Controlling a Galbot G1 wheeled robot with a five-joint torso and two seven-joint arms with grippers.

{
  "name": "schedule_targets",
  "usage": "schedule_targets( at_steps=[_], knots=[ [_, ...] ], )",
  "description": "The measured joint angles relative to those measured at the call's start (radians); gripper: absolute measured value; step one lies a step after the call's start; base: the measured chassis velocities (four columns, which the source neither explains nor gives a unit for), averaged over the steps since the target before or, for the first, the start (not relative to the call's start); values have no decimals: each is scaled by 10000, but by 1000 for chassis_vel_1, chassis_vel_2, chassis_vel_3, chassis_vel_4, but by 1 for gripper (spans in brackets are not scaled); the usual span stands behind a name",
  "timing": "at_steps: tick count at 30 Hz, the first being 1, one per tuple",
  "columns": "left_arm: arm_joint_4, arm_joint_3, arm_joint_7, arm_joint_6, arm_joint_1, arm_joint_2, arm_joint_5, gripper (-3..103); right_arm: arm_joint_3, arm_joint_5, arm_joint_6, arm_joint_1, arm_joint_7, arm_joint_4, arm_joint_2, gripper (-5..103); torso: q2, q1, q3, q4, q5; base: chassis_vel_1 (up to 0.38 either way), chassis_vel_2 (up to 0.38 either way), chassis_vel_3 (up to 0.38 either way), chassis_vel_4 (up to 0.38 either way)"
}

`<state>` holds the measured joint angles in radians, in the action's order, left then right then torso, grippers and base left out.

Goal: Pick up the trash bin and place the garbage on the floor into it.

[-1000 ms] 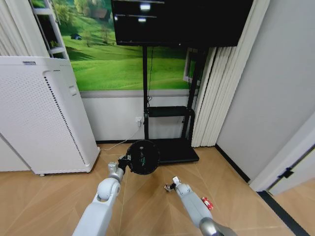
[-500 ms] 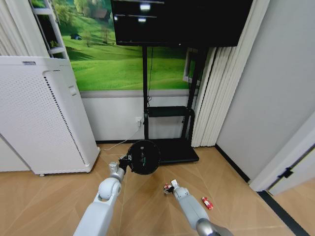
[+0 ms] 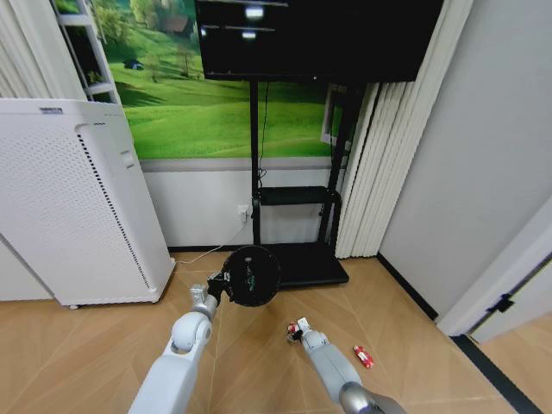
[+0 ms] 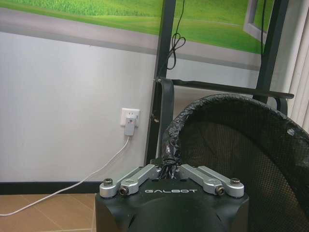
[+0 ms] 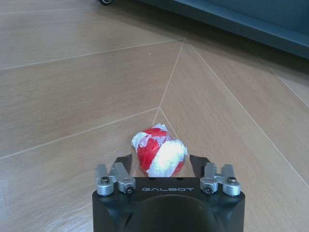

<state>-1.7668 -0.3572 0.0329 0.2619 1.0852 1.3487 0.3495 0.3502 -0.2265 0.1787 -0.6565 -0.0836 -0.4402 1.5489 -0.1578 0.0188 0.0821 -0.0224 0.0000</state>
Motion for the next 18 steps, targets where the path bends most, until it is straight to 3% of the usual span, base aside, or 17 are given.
schedule_targets(
  at_steps=[2,6,7,15,18],
  knots=[
    [-6,-8,6,0,-4,-31,10,3,9,-3,-32,1,57,19,28,57,1,0,0,0,0,0,0,0,0],
    [-8,-14,7,-1,-1,-35,11,3,12,-3,-41,-19,99,-8,38,46,0,0,0,1,0,0,0,0,0],
    [-8,-14,5,-2,10,-37,11,3,12,-3,-43,-41,115,-40,36,36,0,0,0,0,0,0,0,0,0],
    [32,-58,-13,-18,37,-30,5,3,5,323,117,-577,257,-993,-121,27,0,0,0,1,0,0,0,0,0],
    [83,-156,-15,-22,33,-37,19,3,41,1424,604,-1534,643,-2620,-360,27,0,0,1,-2,5,0,0,0,0]
  ],
)
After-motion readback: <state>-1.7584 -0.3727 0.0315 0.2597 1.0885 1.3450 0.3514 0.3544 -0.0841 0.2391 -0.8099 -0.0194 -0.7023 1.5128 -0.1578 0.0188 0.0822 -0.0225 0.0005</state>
